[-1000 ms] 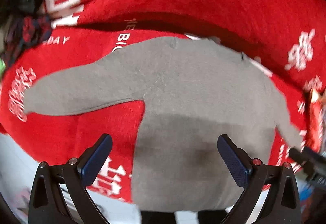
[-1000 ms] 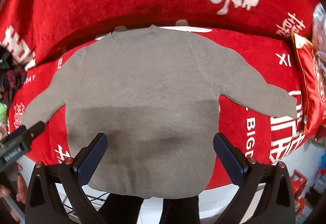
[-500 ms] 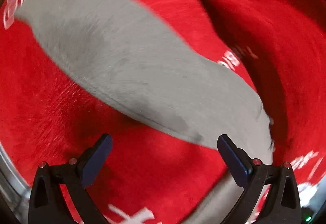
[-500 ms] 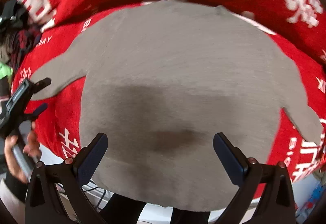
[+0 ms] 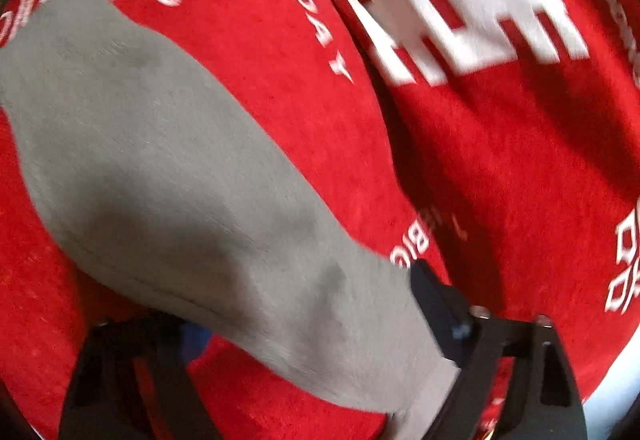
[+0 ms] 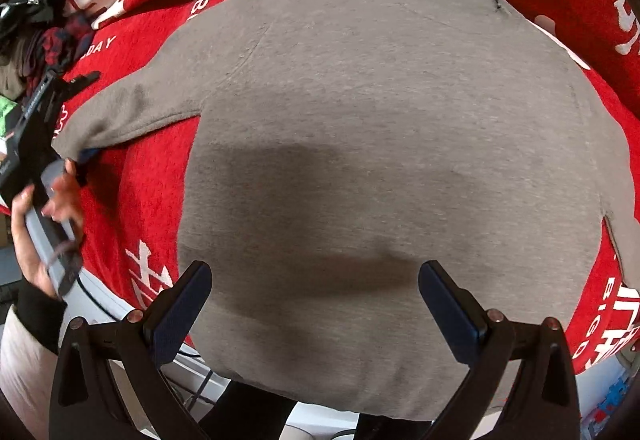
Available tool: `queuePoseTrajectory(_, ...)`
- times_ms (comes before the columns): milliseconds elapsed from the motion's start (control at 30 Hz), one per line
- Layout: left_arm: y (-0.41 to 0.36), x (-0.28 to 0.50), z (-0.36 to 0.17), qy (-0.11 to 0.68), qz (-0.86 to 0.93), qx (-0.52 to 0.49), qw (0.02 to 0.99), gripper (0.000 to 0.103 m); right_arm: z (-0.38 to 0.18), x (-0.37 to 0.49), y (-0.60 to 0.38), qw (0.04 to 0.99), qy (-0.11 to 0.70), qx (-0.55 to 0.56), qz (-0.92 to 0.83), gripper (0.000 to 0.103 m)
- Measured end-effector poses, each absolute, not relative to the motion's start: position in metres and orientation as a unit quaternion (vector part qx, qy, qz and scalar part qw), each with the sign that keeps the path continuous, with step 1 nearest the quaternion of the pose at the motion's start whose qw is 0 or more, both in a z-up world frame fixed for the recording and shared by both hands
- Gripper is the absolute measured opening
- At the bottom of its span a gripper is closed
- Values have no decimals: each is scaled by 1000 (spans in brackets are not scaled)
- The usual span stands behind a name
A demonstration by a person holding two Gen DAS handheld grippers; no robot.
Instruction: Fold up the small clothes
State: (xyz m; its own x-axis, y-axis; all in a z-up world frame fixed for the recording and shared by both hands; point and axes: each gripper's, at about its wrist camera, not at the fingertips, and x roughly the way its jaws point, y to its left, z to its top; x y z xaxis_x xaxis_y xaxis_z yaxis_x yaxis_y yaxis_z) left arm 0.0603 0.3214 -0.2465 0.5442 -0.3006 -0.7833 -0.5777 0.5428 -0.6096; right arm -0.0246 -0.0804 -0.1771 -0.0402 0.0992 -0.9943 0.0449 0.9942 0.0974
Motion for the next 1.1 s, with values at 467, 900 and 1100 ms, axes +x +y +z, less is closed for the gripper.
queuePoseTrajectory(467, 266, 69, -152, 411, 2, -290, 864, 7, -172, -37, -109, 694, 715, 91, 6, 103)
queuePoseTrajectory(900, -28, 89, -133, 465, -291, -135, 825, 7, -163, -63, -228, 710, 664, 209, -102, 103)
queuePoseTrajectory(1100, -79, 80, -199, 549, -277, -57, 787, 22, -175, -76, -271, 706, 656, 227, -139, 103)
